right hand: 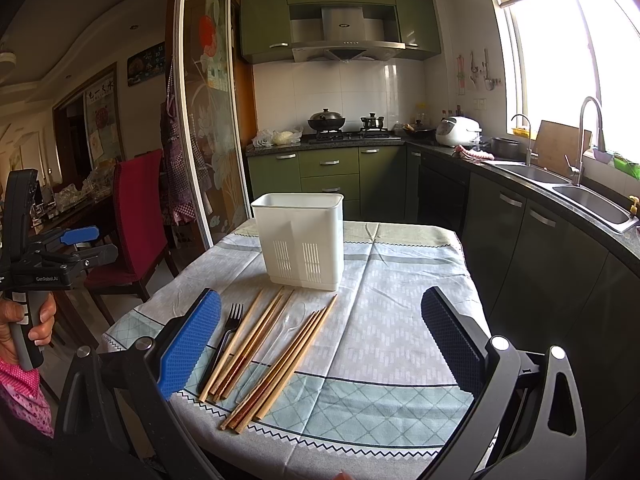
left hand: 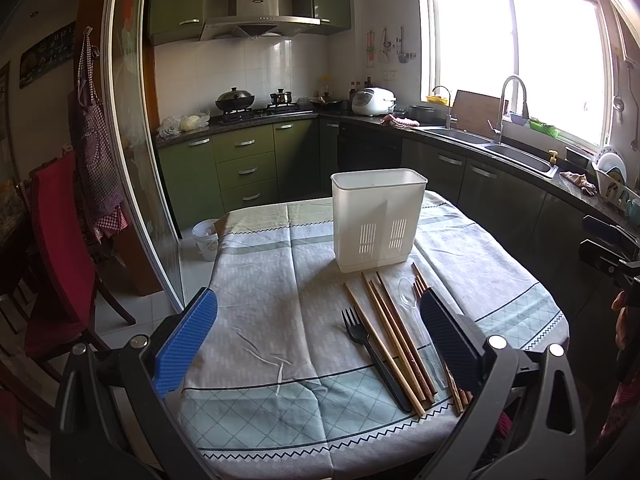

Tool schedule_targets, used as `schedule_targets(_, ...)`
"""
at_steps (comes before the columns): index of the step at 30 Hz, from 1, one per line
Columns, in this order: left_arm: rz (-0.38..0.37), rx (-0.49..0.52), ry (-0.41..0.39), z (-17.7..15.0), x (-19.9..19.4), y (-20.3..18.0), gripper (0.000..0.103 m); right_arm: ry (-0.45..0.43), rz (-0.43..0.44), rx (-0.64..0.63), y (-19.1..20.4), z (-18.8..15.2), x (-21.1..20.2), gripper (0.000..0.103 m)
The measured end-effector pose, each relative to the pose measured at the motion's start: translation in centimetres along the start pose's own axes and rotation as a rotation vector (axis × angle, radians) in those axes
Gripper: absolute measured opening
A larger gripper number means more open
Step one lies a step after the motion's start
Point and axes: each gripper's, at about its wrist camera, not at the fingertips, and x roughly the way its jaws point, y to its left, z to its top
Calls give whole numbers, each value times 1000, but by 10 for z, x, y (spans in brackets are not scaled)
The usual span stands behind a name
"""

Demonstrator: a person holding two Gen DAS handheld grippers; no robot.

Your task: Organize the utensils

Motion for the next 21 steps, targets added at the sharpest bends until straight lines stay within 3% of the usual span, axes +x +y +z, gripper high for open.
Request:
schedule_targets(14,-6,-4,52,-4,16,4,97,28,10,13,-5,-16,24,99)
schedule_targets(21,-17,-26,157,1,49,9,97,108,16,22,-10,-13,43,99)
